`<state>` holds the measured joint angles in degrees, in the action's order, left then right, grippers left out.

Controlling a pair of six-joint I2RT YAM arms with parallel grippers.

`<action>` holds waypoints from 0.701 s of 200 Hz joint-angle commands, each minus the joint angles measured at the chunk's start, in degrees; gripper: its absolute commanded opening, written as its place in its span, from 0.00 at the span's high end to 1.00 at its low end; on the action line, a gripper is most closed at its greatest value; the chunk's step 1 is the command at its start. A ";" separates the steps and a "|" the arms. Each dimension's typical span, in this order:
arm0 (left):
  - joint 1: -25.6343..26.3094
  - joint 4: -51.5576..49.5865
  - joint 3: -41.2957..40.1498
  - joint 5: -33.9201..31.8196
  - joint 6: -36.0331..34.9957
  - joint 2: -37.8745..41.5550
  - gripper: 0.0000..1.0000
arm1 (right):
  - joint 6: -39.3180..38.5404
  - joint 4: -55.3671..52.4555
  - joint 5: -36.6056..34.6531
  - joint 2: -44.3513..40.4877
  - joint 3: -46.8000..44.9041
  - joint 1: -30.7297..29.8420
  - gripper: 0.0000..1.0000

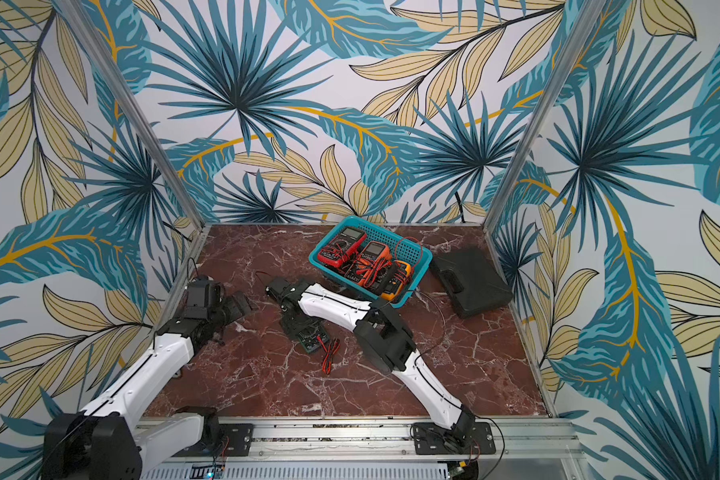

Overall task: Put the multimeter into the basket
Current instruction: Pick up the multimeter from the center of the board, then place the multimeter in the basket.

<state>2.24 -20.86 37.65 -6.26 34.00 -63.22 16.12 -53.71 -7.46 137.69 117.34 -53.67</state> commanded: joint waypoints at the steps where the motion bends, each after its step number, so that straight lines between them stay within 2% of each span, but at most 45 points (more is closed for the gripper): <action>1: -0.50 -0.05 -0.38 -1.37 1.50 2.05 0.00 | 2.63 0.44 -1.15 -2.46 -3.54 -0.82 0.71; 24: -0.57 0.03 -0.71 -1.33 2.20 3.94 0.00 | 3.46 4.00 0.00 -10.97 -5.94 -1.02 0.73; 58: -0.47 0.58 -1.34 -1.35 2.31 6.66 0.00 | 5.87 6.43 -6.01 -21.12 -5.69 -0.93 0.76; 76: -0.61 1.55 -1.70 -1.04 2.22 7.74 0.00 | 6.38 6.25 -12.68 -24.29 -3.62 -0.75 0.78; 105: -0.61 2.63 -1.75 -0.08 1.17 8.90 0.00 | 6.32 5.88 -27.40 -27.48 0.63 1.01 0.78; 140: -0.57 4.74 -2.56 2.56 0.12 8.57 0.00 | 6.31 6.55 -45.82 -25.84 6.56 5.47 0.78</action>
<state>2.15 -18.72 36.64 -5.76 35.33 -55.07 21.82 -47.83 -35.66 109.60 120.86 -51.44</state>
